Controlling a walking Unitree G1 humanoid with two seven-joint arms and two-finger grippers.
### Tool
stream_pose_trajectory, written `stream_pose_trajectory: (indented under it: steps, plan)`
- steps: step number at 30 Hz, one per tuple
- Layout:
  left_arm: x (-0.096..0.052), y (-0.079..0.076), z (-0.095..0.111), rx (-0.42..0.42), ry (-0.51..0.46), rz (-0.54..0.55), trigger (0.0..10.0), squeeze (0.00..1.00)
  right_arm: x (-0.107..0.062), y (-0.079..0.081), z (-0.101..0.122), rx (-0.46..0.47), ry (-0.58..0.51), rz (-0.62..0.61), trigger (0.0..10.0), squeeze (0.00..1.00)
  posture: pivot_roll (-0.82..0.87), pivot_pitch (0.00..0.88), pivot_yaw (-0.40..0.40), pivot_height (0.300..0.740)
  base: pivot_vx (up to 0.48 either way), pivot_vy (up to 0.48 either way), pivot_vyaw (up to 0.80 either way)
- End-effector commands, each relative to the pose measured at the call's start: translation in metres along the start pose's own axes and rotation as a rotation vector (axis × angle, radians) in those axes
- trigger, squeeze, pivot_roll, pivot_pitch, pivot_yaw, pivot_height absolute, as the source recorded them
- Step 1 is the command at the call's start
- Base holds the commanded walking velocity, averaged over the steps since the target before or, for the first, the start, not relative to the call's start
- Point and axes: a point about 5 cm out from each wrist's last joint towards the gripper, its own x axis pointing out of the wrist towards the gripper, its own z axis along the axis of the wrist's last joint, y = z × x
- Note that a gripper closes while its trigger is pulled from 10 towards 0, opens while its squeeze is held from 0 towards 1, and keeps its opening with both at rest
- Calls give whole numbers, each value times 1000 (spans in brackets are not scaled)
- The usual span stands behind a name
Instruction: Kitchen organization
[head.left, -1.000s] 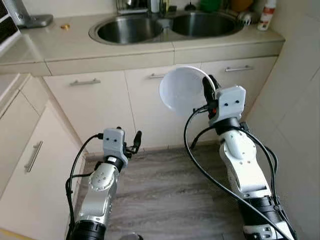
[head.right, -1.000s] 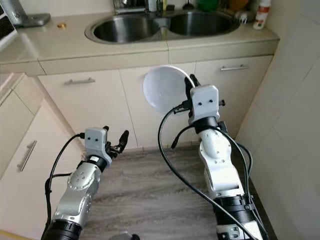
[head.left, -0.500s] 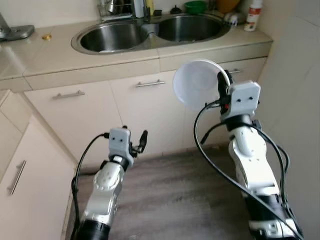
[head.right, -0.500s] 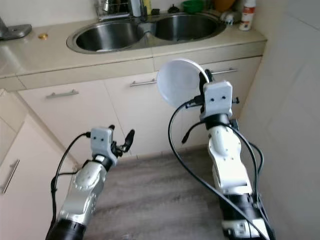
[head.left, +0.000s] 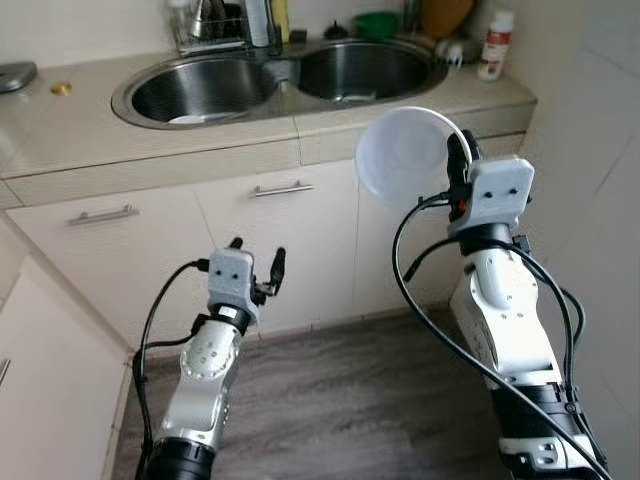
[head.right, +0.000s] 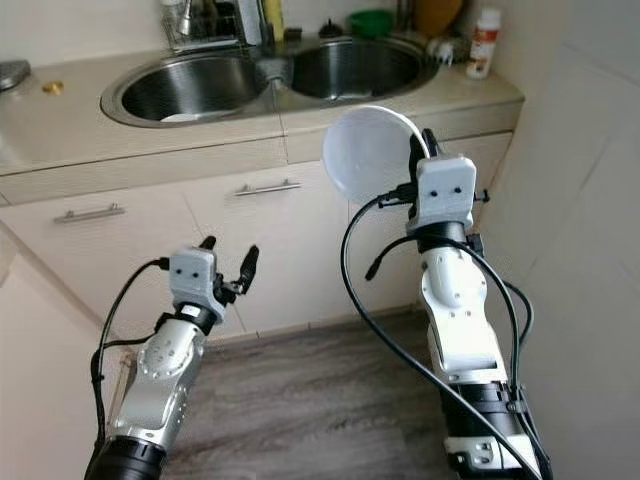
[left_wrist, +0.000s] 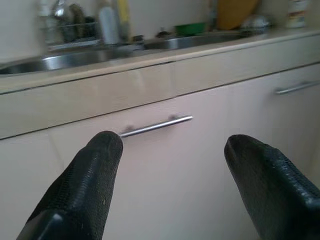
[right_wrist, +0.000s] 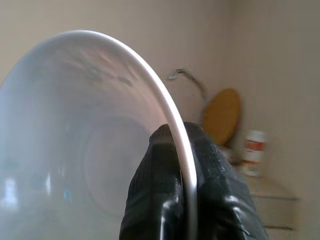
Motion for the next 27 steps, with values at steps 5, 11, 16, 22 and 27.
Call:
stream_pose_trajectory:
  steps: [5, 11, 16, 22, 27]
  plan:
    - [5, 2, 13, 18, -58, 24, 10000, 0, 4, -2, 5, -28, -24, -3, 10000, 0, -78, 22, 33, 740, 404, 0, 670]
    - [8, 1, 18, 16, -80, 19, 10000, 0, 6, -6, 7, -30, -38, -22, 10000, 0, -81, 21, 33, 740, 430, 0, 474]
    - [10, -1, 22, 18, -94, 13, 10000, 0, 8, -9, 10, -37, -53, -35, 10000, 0, -83, 22, 34, 740, 422, 0, 0]
    - [11, -1, 25, 20, -106, 14, 10000, 0, 11, -12, 13, -52, -65, -44, 10000, 0, -84, 21, 35, 740, 440, 0, 0]
    - [13, 0, 31, 24, -134, 11, 10000, 0, 12, -12, 13, -54, -68, -50, 10000, 0, -81, 19, 36, 740, 431, 0, 0]
